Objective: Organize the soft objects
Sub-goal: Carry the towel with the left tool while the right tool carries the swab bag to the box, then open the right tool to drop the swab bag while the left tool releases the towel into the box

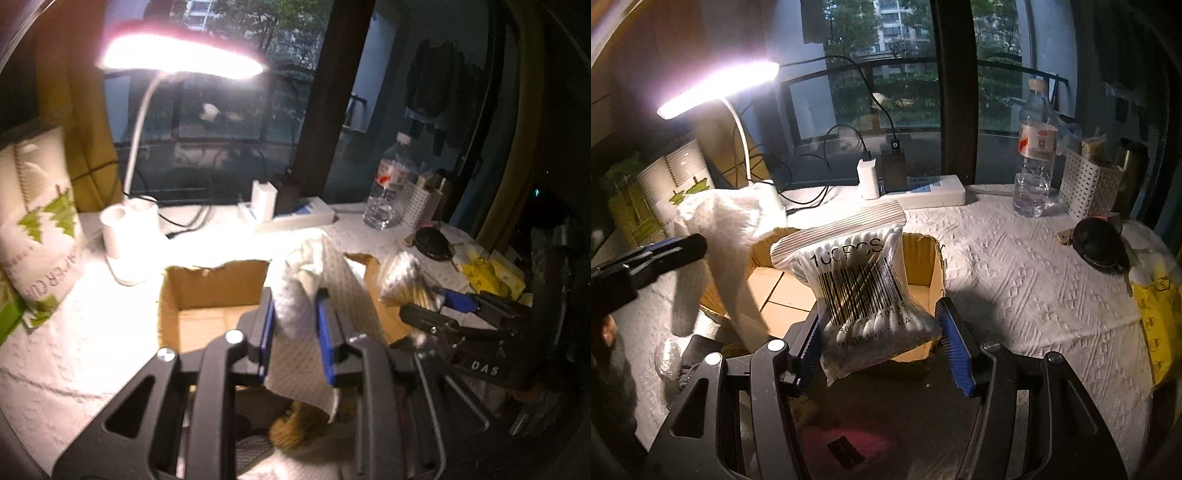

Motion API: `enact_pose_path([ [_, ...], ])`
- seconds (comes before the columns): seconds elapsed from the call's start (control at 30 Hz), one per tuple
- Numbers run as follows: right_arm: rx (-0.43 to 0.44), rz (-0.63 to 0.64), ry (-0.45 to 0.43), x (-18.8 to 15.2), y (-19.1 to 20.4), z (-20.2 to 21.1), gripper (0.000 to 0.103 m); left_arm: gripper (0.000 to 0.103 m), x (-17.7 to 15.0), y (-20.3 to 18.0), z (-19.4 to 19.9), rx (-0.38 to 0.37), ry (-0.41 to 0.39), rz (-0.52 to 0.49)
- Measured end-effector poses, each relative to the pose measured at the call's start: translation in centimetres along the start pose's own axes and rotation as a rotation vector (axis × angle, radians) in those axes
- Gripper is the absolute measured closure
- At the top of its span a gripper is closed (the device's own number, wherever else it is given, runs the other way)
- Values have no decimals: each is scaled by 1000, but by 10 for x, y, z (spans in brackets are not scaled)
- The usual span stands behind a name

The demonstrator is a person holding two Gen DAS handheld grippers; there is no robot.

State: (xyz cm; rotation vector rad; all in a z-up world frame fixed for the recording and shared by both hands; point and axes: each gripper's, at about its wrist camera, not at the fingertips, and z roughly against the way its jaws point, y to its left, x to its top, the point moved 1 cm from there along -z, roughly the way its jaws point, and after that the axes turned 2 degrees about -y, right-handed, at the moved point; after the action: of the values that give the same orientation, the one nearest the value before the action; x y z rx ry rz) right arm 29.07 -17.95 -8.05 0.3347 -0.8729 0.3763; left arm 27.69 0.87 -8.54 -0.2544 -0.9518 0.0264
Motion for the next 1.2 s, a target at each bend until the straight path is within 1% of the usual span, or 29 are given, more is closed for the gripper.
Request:
enact_pose_path([
  [0.2, -3, -20, 8, 0, -5, -8, 42, 81, -5, -9, -28, -25, 47, 4],
  [0.37, 2, -24, 8, 3, -6, -15, 42, 81, -12, -14, -54, -39, 112, 8],
  [0.63, 10, -30, 28, 3, -5, -22, 40, 79, -20, -12, -78, -39, 204, 20],
  [0.7, 8, -32, 31, 3, -6, -21, 39, 75, -21, -10, -79, -43, 210, 29],
  [0.8, -3, -30, 38, 1, -6, -22, 34, 57, -21, -11, -79, -49, 215, 32],
  [0.83, 0, -32, 43, 1, -6, -23, 34, 48, -20, -10, -77, -58, 208, 40],
  [1.2, -10, -32, 29, 1, -3, -7, 33, 44, -9, -9, -47, -67, 147, 31],
])
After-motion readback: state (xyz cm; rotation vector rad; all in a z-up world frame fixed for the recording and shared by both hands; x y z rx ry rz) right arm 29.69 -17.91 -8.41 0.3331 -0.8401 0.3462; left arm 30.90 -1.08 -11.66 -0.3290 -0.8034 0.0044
